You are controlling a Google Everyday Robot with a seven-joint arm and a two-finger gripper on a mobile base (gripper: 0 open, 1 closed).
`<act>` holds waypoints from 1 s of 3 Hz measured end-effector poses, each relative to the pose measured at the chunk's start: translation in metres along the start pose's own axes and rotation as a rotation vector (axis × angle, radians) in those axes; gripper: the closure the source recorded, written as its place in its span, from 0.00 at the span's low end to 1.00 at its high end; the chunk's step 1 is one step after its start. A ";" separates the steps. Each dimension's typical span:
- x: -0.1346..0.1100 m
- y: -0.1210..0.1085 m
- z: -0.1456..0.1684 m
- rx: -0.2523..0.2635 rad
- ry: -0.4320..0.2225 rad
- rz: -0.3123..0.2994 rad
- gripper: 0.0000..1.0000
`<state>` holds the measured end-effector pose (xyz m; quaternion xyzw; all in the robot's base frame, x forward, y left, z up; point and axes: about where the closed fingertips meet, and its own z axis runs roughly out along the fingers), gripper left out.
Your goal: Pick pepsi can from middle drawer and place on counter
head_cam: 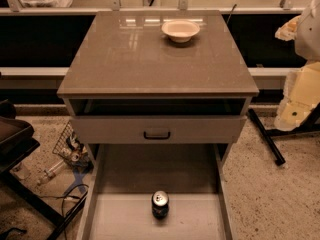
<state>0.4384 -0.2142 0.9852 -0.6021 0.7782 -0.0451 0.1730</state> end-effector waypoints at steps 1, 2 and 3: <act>0.000 0.000 0.000 0.000 0.000 0.000 0.00; -0.002 0.006 0.014 -0.020 -0.049 -0.006 0.00; 0.000 0.031 0.074 -0.084 -0.220 -0.029 0.00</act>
Offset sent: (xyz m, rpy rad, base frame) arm -0.0043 0.0305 -0.0908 0.3113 0.0526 0.1546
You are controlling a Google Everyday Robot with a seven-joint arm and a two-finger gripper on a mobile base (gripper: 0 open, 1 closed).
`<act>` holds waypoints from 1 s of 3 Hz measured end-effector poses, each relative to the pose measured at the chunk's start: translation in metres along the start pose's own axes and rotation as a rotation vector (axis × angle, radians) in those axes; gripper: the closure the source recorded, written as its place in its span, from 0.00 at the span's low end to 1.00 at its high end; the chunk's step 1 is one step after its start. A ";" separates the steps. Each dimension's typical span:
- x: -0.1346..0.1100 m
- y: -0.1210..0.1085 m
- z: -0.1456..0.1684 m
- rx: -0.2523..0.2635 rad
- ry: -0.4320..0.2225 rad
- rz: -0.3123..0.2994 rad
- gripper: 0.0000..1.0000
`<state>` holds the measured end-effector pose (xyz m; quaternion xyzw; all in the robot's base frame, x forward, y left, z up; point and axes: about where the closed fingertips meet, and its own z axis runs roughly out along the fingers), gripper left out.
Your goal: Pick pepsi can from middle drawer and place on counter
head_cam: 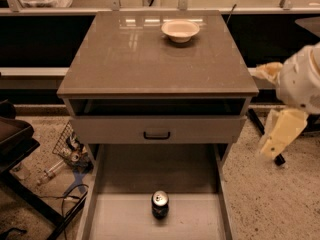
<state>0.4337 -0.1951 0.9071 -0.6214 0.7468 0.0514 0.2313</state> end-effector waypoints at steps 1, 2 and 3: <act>0.001 0.017 0.060 -0.036 -0.194 -0.013 0.00; -0.027 0.045 0.114 -0.070 -0.483 -0.042 0.00; -0.042 0.059 0.128 -0.085 -0.610 -0.071 0.00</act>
Offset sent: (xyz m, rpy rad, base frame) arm -0.0148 0.1112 -0.1218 0.7109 -0.1118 0.2738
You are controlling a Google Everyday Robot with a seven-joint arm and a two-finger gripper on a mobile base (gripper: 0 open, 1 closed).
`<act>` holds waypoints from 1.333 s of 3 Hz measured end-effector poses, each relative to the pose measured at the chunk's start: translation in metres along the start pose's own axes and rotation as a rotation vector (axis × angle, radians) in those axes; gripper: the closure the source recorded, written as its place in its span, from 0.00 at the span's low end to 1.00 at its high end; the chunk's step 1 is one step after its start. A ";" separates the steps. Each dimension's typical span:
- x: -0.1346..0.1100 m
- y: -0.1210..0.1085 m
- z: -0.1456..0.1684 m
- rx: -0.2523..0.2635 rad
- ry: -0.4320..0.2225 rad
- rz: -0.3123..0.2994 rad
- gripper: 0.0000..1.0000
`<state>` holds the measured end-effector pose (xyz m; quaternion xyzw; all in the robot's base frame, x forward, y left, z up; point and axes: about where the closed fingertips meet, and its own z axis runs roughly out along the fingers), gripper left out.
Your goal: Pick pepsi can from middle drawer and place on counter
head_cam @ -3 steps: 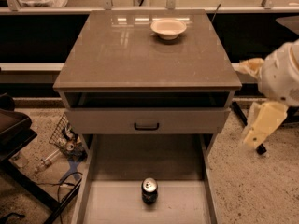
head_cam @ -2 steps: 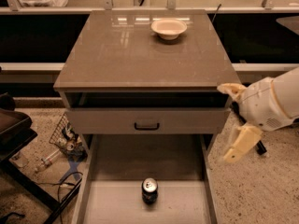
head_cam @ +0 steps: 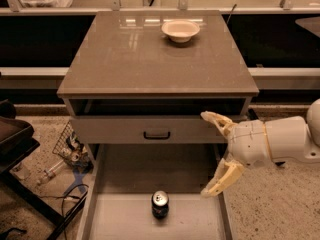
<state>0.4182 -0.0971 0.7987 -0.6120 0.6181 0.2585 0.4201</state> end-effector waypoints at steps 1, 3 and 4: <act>-0.003 0.001 0.002 -0.004 -0.008 -0.012 0.00; 0.019 0.023 0.071 -0.066 -0.096 0.012 0.00; 0.049 0.043 0.144 -0.133 -0.138 0.050 0.00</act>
Offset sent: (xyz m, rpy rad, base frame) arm -0.0010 0.0086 -0.0077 0.0364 -0.0029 0.0254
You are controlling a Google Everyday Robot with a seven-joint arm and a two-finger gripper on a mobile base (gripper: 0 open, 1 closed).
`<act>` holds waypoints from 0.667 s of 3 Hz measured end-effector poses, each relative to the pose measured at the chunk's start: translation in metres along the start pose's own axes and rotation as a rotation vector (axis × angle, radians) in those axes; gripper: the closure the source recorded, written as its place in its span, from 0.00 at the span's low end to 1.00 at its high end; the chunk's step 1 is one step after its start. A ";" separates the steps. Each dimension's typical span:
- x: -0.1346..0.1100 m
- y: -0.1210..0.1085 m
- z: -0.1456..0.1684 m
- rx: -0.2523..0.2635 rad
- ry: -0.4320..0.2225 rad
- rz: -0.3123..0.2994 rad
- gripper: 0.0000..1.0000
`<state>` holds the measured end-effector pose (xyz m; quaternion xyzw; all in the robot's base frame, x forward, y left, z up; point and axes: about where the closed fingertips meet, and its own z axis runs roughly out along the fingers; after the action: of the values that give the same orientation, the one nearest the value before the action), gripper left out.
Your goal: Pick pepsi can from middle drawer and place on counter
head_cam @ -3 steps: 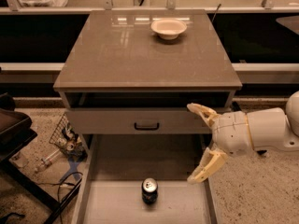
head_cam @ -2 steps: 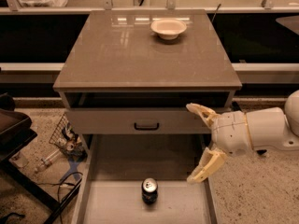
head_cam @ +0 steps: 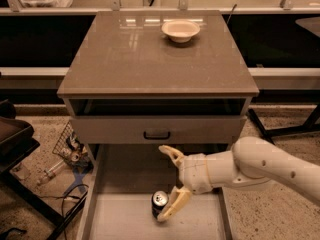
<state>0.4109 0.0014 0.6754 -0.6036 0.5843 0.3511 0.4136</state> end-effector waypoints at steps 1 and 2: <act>0.045 -0.006 0.045 -0.015 0.038 0.029 0.00; 0.081 -0.012 0.058 -0.015 0.066 0.026 0.00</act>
Offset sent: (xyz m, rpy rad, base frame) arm 0.0330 0.0066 -0.1414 -0.0976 0.0233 -0.0024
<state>0.4323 0.0196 0.5790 -0.6103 0.6026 0.3409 0.3850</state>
